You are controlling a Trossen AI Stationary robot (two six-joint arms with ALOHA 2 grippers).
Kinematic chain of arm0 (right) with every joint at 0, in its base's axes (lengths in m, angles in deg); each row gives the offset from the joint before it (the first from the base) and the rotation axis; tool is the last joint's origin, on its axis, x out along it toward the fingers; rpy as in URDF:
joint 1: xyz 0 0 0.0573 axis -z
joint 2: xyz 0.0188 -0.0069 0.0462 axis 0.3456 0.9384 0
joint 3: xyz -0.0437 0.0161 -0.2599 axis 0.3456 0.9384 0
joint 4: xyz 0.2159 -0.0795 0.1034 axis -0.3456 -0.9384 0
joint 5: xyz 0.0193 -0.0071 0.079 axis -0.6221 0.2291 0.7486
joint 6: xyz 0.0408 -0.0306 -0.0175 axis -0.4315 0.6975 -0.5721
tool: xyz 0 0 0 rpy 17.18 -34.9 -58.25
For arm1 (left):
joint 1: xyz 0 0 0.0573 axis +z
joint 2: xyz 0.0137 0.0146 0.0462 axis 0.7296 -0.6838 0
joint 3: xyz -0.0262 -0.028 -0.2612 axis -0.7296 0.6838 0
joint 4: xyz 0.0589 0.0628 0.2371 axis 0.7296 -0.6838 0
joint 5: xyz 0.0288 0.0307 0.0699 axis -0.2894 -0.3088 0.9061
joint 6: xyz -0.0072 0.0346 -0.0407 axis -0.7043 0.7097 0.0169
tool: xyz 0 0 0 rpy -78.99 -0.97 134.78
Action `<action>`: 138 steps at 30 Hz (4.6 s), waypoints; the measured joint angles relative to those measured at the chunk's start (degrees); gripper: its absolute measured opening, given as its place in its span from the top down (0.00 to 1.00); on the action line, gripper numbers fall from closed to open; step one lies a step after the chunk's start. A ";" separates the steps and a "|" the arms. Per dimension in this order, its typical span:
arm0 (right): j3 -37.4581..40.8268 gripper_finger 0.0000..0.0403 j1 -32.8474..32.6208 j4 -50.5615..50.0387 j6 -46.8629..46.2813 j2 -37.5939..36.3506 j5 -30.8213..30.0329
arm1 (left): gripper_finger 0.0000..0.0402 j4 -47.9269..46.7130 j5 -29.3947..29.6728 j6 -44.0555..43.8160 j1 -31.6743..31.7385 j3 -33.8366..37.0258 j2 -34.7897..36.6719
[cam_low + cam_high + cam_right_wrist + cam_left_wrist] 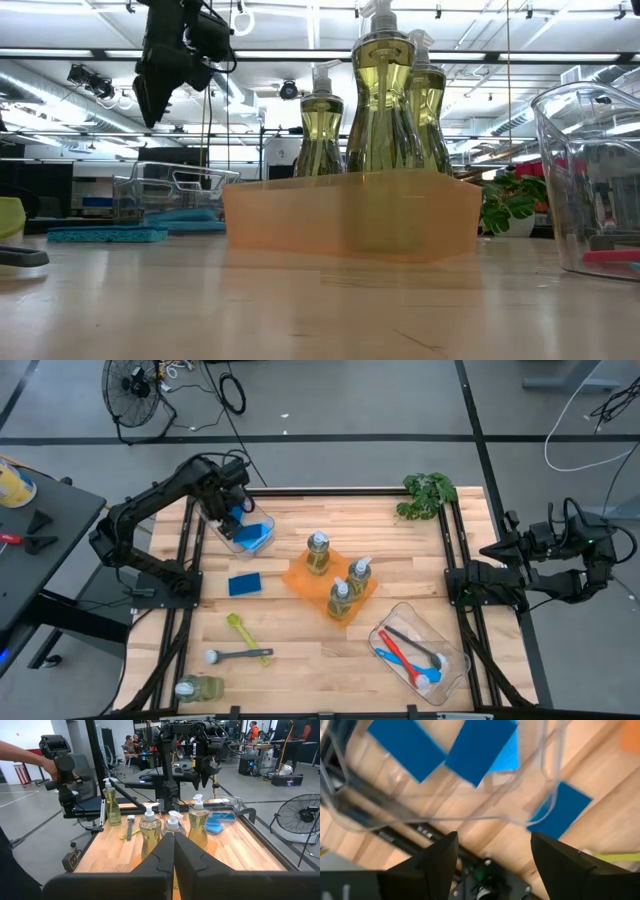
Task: Pick & Place Kitchen Sink Supplies
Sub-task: Put the blue sponge into the top transparent bin
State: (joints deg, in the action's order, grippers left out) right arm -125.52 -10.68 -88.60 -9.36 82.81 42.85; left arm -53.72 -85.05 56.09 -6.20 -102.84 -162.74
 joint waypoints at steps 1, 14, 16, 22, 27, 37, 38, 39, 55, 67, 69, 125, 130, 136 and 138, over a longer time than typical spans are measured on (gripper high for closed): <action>0.00 0.97 0.02 0.00 0.02 0.00 0.00 | 0.36 0.84 -0.44 -0.02 -0.29 0.00 0.24; 0.00 0.97 0.00 0.00 0.01 0.00 0.00 | 0.38 13.43 -8.00 -0.90 -7.54 0.00 4.84; 0.00 0.97 0.00 0.00 0.00 0.00 0.00 | 0.38 14.45 -7.98 -1.07 -8.88 0.00 4.82; 0.00 0.97 0.01 0.00 0.00 0.00 0.00 | 0.38 19.08 -7.83 -1.92 -14.58 0.76 4.89; 0.00 0.97 0.00 0.00 0.00 0.00 0.00 | 0.38 24.01 -7.48 -1.57 -19.59 7.27 8.44; 0.00 0.97 0.00 0.00 0.01 0.00 0.00 | 0.38 19.96 -9.27 -7.93 -24.43 18.59 13.08; 0.00 0.97 0.02 0.00 0.00 0.00 0.00 | 0.38 19.93 -8.94 -8.33 -25.19 19.65 13.08; 0.00 0.97 0.00 0.00 0.00 0.00 0.00 | 0.38 20.14 -8.76 -8.90 -26.06 20.67 13.08; 0.00 0.97 0.00 0.00 0.01 0.00 0.00 | 0.38 34.10 -0.07 -21.37 -42.53 31.68 12.82; 0.00 0.97 0.02 0.00 0.02 0.00 0.00 | 0.38 37.84 11.38 -31.80 -50.76 38.33 12.82; 0.00 0.97 0.00 0.00 0.00 0.00 0.00 | 0.38 39.90 11.99 -33.00 -51.65 39.70 12.80; 0.00 0.97 0.01 0.00 0.01 -0.02 0.00 | 0.98 31.93 17.10 -28.39 -55.97 18.62 -1.11; 0.00 0.97 0.01 0.00 0.00 -0.01 0.00 | 0.99 19.30 25.47 -28.36 -55.26 7.75 -1.11; 0.00 0.97 0.00 0.00 0.02 0.00 0.00 | 0.99 9.73 33.02 -28.32 -50.22 2.01 -1.06; 0.00 0.97 0.02 0.00 0.00 -0.02 0.00 | 0.99 8.32 34.64 -27.40 -47.52 1.70 -1.06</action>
State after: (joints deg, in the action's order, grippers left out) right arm -125.52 -10.66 -88.60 -9.36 82.79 42.85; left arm -45.39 -50.41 28.69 -53.71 -101.14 -163.80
